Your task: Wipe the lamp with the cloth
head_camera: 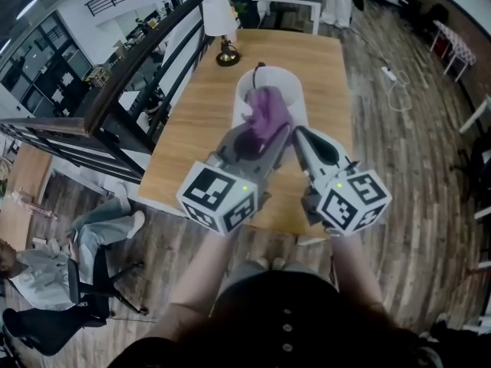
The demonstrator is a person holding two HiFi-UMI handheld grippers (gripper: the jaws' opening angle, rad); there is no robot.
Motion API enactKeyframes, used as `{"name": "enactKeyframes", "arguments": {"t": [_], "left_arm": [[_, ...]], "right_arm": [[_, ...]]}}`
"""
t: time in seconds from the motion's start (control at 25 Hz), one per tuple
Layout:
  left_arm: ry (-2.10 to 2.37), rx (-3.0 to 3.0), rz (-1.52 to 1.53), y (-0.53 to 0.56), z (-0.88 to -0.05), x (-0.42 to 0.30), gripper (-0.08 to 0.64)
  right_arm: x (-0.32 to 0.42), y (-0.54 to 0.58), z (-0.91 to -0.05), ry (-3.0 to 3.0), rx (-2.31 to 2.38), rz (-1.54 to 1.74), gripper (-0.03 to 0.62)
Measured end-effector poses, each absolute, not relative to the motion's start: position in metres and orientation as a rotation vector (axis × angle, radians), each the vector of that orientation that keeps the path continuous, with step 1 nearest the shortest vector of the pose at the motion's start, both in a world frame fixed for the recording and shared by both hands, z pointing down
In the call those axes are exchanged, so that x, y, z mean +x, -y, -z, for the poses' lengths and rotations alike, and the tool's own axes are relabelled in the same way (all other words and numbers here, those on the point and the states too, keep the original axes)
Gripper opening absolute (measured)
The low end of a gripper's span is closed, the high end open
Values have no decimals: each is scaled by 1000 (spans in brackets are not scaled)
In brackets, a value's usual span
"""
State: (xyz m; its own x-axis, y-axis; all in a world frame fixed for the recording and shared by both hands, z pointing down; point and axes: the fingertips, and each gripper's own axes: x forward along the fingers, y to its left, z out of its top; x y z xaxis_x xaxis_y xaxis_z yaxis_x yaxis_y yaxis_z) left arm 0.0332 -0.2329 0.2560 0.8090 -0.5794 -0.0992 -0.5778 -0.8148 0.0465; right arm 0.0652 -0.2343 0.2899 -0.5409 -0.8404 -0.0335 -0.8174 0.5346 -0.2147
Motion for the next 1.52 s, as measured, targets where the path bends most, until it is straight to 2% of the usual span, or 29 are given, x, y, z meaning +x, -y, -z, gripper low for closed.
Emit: {"name": "enactKeyframes", "arguments": {"t": [0.36, 1.52], "left_arm": [[932, 3052, 88, 238, -247, 51, 78], [797, 2967, -38, 241, -297, 76, 78]], "right_arm": [[77, 239, -280, -2626, -1446, 222, 12], [97, 239, -319, -2603, -1507, 361, 12]]}}
